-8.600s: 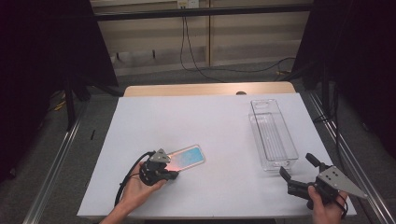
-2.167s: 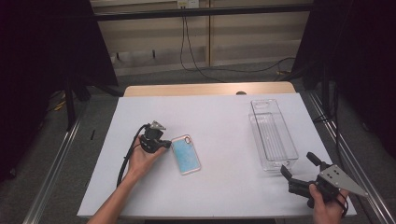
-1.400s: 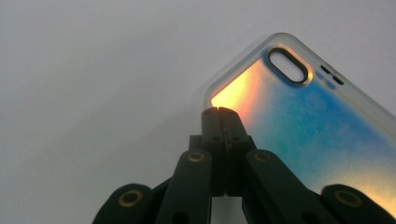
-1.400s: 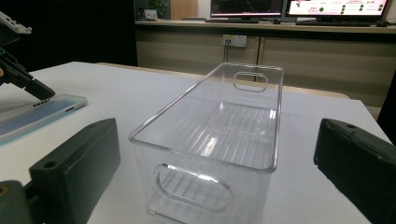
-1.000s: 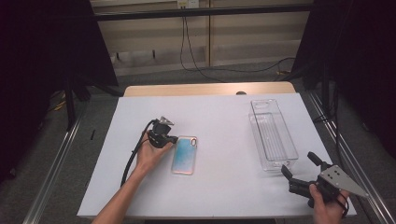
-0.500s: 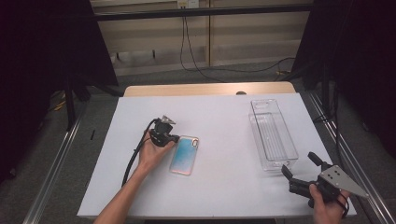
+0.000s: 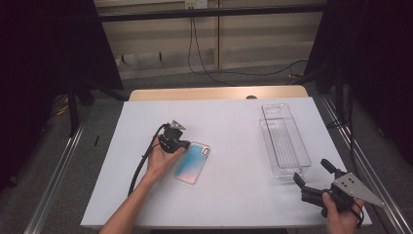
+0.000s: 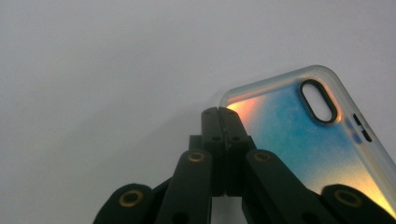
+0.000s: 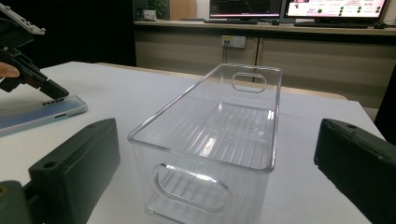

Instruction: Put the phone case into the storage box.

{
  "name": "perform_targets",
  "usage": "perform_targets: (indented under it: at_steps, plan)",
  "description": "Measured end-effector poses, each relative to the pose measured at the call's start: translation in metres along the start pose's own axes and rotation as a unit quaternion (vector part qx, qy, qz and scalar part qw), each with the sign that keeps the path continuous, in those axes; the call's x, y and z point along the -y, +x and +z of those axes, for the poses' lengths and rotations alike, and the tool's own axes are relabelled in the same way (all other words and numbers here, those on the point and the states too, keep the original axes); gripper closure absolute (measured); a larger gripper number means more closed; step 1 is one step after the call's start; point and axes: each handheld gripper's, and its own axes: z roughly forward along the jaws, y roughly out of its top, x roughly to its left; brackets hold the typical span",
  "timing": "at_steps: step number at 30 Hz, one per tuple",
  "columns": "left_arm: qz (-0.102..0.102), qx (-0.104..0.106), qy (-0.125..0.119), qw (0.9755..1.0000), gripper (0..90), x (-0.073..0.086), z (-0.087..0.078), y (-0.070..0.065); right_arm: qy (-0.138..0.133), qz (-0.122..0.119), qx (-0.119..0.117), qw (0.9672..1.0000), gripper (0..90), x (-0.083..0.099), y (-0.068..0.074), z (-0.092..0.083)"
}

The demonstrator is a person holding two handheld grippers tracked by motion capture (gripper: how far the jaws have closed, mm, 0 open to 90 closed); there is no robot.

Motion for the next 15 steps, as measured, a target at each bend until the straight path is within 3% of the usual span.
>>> perform_targets:
  at_steps: [15]
  plan:
    - [0.003,0.007,-0.007,1.0000,90.0,-0.0015,0.0036,-0.0022,0.003,-0.001,-0.006,1.0000,0.0,0.0001,0.0002,0.0012]
